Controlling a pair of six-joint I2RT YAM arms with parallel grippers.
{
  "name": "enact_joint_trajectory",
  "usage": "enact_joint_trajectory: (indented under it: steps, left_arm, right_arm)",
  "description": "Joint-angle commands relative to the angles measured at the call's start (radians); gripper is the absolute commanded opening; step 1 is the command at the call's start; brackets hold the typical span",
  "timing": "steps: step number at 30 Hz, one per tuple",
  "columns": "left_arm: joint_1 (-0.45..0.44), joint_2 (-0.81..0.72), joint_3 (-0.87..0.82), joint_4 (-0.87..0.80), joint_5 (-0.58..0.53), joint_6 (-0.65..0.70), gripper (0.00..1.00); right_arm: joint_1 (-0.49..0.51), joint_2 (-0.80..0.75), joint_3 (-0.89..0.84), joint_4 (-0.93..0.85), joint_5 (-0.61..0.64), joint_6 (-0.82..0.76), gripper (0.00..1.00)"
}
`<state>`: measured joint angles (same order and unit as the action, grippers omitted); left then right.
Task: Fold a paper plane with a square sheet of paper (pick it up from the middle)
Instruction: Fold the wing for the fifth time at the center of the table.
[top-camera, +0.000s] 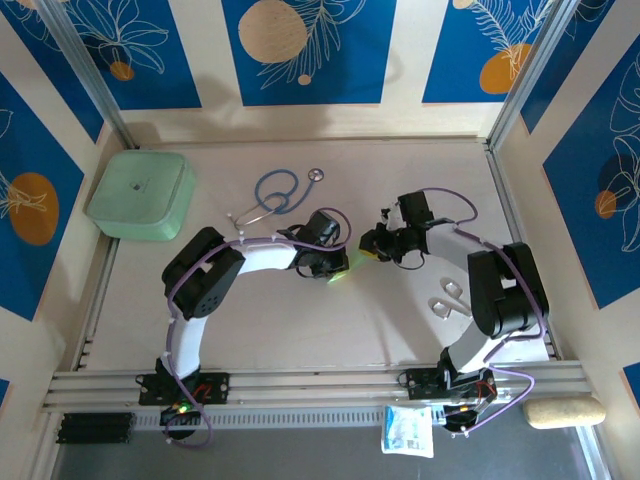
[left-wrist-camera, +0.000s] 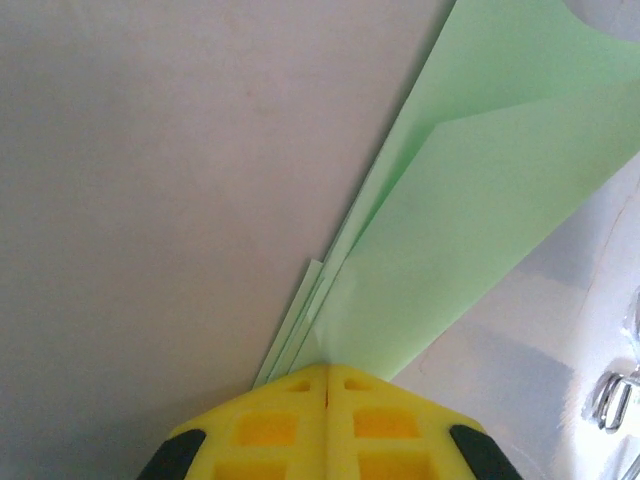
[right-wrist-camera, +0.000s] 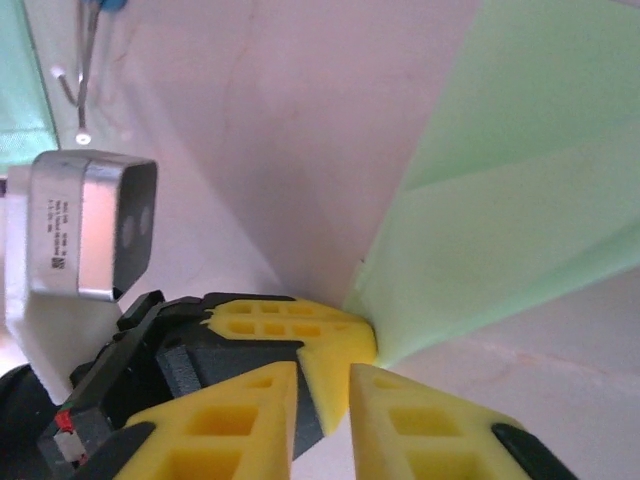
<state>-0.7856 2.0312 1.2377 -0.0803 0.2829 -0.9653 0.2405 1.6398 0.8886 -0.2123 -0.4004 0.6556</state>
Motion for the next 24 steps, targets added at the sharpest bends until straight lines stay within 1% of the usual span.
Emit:
enact_joint_trajectory:
  steps: [1,10,24]
  left_arm:
    - [0.014,0.024,-0.038,-0.038,-0.014,-0.046,0.00]
    - [0.028,-0.003,-0.121,0.084,-0.001,-0.151,0.00]
    - [0.036,-0.014,-0.171,0.160,0.019,-0.214,0.00]
  right_arm:
    - [0.007,0.052,-0.010,0.098,-0.068,-0.005,0.18]
    - [0.017,0.175,0.021,0.134,-0.106,-0.014,0.16]
    - [0.022,0.246,0.053,0.101,-0.081,-0.028,0.16]
